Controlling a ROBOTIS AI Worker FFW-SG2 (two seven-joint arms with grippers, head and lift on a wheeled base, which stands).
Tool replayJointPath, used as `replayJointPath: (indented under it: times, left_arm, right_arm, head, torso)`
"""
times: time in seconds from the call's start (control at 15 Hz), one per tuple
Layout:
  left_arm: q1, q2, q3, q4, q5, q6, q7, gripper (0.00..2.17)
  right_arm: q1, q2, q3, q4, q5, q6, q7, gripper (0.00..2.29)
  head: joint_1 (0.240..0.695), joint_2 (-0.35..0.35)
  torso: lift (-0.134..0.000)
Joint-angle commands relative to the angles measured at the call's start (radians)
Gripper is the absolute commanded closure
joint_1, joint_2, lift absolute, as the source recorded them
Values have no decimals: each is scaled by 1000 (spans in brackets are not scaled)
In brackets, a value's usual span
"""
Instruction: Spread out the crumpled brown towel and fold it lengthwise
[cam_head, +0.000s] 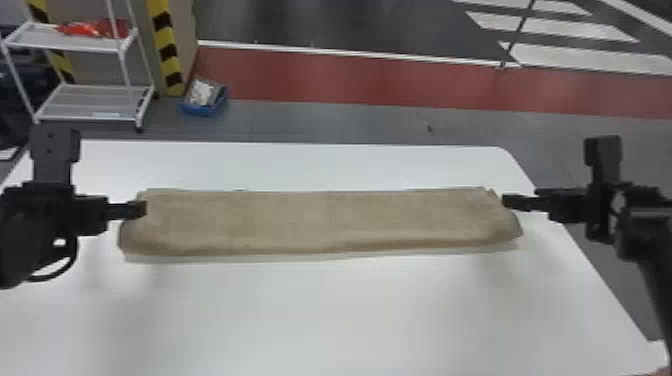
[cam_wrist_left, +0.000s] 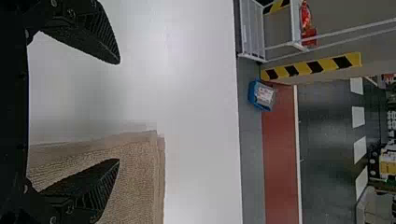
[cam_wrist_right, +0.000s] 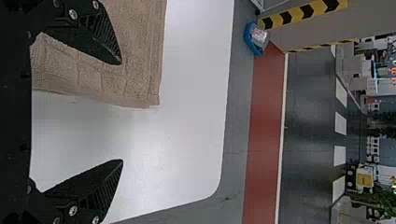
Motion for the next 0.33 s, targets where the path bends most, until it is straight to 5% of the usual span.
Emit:
replayJointPath:
  times: [0.0, 0.27]
  left_arm:
    - [0, -1, -3, 1, -1, -10, 0, 161]
    - [-3, 0, -12, 13, -7, -19, 0, 161]
  right_arm:
    - [0, -3, -3, 16, -2, -33, 0, 154]
    - [-8, -3, -3, 37, -4, -51, 0, 157]
  head:
    - [695, -171]
    - [695, -174]
  torso:
    - [-124]
    - [-124]
